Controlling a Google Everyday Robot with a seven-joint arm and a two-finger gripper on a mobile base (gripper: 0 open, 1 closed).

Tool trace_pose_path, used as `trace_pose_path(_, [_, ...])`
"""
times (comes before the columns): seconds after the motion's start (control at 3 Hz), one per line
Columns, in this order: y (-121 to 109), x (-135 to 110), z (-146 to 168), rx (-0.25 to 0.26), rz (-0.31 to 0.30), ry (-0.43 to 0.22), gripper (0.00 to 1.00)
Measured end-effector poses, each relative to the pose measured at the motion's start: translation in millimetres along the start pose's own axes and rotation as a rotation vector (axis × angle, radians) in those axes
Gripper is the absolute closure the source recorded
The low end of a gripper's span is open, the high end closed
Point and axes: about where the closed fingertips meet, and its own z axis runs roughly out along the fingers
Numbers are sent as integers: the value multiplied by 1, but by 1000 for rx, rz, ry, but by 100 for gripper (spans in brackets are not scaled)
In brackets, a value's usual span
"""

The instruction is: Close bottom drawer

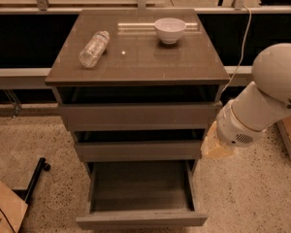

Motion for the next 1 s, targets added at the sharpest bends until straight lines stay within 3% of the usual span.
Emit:
trace_pose_path(0.33, [0,0,0,2,-1,0,100])
trace_pose_path(1.0, [6,-4,86,-120,-22,0,100])
